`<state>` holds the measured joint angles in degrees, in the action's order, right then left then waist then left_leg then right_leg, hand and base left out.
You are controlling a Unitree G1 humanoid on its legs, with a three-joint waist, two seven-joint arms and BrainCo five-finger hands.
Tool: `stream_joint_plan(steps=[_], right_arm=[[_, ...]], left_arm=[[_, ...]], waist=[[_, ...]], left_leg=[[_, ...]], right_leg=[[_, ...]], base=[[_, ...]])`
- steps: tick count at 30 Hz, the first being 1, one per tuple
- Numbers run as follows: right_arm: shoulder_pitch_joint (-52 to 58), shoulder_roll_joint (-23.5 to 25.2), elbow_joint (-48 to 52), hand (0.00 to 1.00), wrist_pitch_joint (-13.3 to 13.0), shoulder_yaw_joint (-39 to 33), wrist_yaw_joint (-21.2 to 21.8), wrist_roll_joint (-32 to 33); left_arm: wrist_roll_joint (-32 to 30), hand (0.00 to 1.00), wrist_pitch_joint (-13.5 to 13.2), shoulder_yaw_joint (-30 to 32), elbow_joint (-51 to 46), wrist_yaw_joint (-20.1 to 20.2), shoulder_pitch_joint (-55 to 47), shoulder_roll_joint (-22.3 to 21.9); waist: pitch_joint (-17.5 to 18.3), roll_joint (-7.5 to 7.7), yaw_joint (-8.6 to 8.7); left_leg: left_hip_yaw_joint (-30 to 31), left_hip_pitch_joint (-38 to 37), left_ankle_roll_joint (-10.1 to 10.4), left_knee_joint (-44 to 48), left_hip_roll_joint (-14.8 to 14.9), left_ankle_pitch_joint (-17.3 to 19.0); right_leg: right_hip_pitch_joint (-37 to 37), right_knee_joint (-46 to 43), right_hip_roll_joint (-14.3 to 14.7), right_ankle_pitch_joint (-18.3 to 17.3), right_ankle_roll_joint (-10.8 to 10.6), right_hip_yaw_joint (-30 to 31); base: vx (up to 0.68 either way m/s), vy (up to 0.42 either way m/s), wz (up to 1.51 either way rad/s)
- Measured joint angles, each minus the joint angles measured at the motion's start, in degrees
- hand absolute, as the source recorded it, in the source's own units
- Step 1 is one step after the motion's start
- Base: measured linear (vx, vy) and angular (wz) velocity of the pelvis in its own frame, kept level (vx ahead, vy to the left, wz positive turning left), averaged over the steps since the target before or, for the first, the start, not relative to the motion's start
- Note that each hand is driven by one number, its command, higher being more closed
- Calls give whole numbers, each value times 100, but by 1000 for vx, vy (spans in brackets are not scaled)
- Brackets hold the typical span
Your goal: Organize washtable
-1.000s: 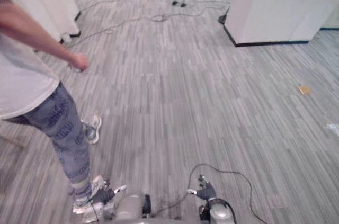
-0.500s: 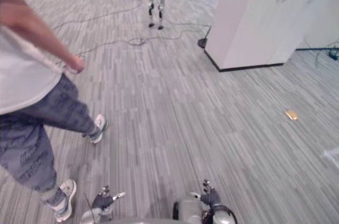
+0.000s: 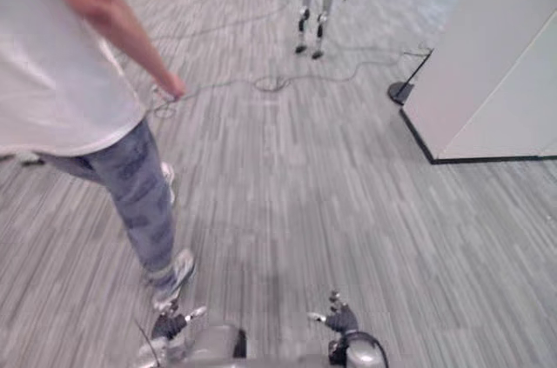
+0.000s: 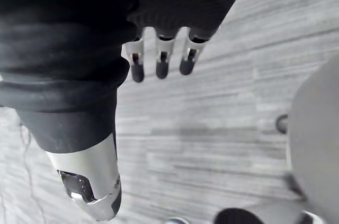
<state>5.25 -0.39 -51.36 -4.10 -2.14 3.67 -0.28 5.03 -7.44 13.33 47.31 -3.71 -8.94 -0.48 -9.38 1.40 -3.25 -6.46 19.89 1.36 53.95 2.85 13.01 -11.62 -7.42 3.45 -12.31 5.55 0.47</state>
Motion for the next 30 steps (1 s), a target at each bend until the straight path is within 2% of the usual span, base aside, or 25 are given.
stream_joint_plan(steps=[2,3,4,5,6,7,8,9,10,11,12,13,14,15,17,19,20,22,23,24,25,26,27,28,30], right_arm=[[-69,-25,-183,0,11,4,2,-1],[-140,-61,-228,0,24,-40,-1,-4],[-120,-93,-272,0,15,-81,1,-4],[-91,-110,-422,0,22,-141,-3,-5],[-81,-77,-467,0,27,-154,-8,-9],[-47,24,-508,0,19,-242,1,-28],[12,108,-495,0,-6,-384,3,-32],[23,158,-474,0,-24,-438,-2,-31],[45,160,-469,0,-16,-485,1,-30],[108,106,-358,0,-3,-588,16,-22],[246,56,-169,0,-4,-777,14,45],[324,43,-30,0,-22,-874,-4,94],[455,17,225,0,-103,-938,-1,155],[535,30,434,0,-178,-951,4,203],[518,35,520,0,-207,-996,6,247],[474,70,549,0,-204,-1027,11,313],[409,114,502,0,-194,-1033,3,320],[384,132,451,0,-174,-1014,3,320],[388,198,473,0,-164,-1039,5,346],[376,94,573,0,-175,-1128,20,354],[363,29,585,0,-174,-1093,5,355],[343,-70,627,0,-123,-920,0,363],[333,-98,626,0,-103,-870,-2,371],[307,-97,489,0,-39,-726,-21,366],[315,-69,392,0,-29,-589,-25,367]], left_arm=[[88,0,-66,-24,-13,-2,27,-59],[143,0,-69,-29,-10,-7,22,-121],[176,0,-72,-47,7,-11,-6,-166],[223,0,-81,-42,30,-8,-26,-177],[215,0,-80,-43,81,-6,-17,-145],[213,0,-84,-2,90,-3,-6,-53],[209,0,-66,-21,131,0,1,78],[204,0,-45,-43,202,-12,49,182],[203,0,-17,-48,239,-14,104,219],[180,0,53,-68,282,-16,150,205],[131,0,93,-197,305,-21,144,154],[122,0,99,-277,304,-19,169,119],[91,0,99,-442,304,-13,143,56],[90,0,98,-541,334,-7,192,37],[76,0,103,-681,563,-1,399,12],[49,0,108,-676,667,-2,507,-70],[-63,0,106,-683,676,-1,503,-93],[-135,0,103,-658,694,1,456,-117],[-151,0,103,-599,710,3,409,-145],[-212,0,120,-454,778,1,417,-257],[-244,0,132,-351,780,1,394,-301],[-245,0,148,-99,716,3,371,-347],[-254,0,142,32,652,-1,371,-347],[-255,0,149,125,591,-11,347,-193],[-255,0,153,108,463,-13,198,-91]], waist=[[-56,-122,-81],[-74,-276,-100],[-40,-419,-114],[70,-441,-209],[180,-345,-215],[301,-5,-171],[310,188,-76],[301,310,-16],[291,367,-11],[193,370,25],[92,215,122],[50,119,142],[1,-38,207],[39,-64,308],[23,-64,333],[12,-16,387],[8,35,435],[40,85,435],[140,36,527],[166,-266,564],[142,-380,540],[94,-451,496],[56,-488,498],[-123,-362,386],[-168,-286,250]], left_leg=[[-21,268,104,-1719,-6,-111],[91,382,225,-3122,43,-445],[231,488,240,-3667,144,-524],[86,562,61,-3401,153,-1118],[35,510,-125,-3366,-6,-1371],[-199,332,-325,-3377,-276,-1393],[-210,127,-682,-3269,-614,-1169],[-139,-69,-879,-3199,-860,-955],[-107,-235,-934,-3198,-998,-830],[34,-719,-999,-3251,-1217,-594],[297,-1380,-1063,-3457,-1322,-405],[436,-1749,-1104,-3638,-1331,-335],[745,-2353,-1120,-4028,-1329,-231],[976,-2787,-1095,-4322,-1294,-61],[1276,-3378,-1020,-4522,-1266,127],[1439,-3909,-833,-4853,-1196,237],[1487,-4153,-795,-4913,-1167,259],[1531,-4468,-619,-4714,-1169,360],[1654,-4487,-490,-4234,-1166,435],[1607,-4302,-344,-3369,-983,352],[1539,-4030,-22,-2689,-951,84],[1397,-3299,408,-1125,-885,-980],[1259,-2938,428,-351,-760,-1070],[716,-2233,252,1272,-192,-918],[466,-1698,-33,1804,68,-714]], right_leg=[[-348,182,-195,-31,-56,219],[-631,313,-294,-46,-79,366],[-795,378,-292,-58,-90,514],[-1030,248,-397,-136,-104,733],[-1004,27,-561,-147,-115,753],[-736,-832,-891,-94,-265,796],[-365,-1973,-1032,326,-818,959],[-15,-2944,-1004,964,-1246,1184],[246,-3641,-975,1177,-1383,1270],[741,-4885,-958,1110,-1288,1100],[1092,-5536,-910,848,-1060,687],[1293,-5708,-854,658,-962,480],[1775,-5752,-694,281,-832,76],[2322,-5451,-578,-74,-799,-293],[2998,-4357,-516,-359,-747,-822],[3439,-2809,-419,-37,-572,-1229],[3572,-1762,-289,366,-457,-1353],[3691,-1248,-67,714,65,-1494],[3672,-1248,68,1305,731,-1544],[3494,-1433,195,1453,717,-1667],[3370,-1450,305,1256,729,-1618],[3037,-1404,429,951,613,-1449],[2784,-1336,493,820,614,-1443],[1718,-1123,611,446,618,-1223],[1124,-909,605,286,601,-915]], base=[[752,228,-97],[883,357,-96],[1083,504,-96],[775,401,-61],[924,481,-37],[911,433,18],[1049,472,45],[845,352,59],[777,314,64],[728,280,84],[718,261,83],[714,233,91],[686,175,92],[662,142,94],[845,65,80],[866,14,68],[881,-38,58],[961,-64,49],[1048,-44,49],[1037,-24,39],[960,13,4],[733,-10,-10],[1253,-81,-19],[890,-80,-22],[728,-59,-53]])
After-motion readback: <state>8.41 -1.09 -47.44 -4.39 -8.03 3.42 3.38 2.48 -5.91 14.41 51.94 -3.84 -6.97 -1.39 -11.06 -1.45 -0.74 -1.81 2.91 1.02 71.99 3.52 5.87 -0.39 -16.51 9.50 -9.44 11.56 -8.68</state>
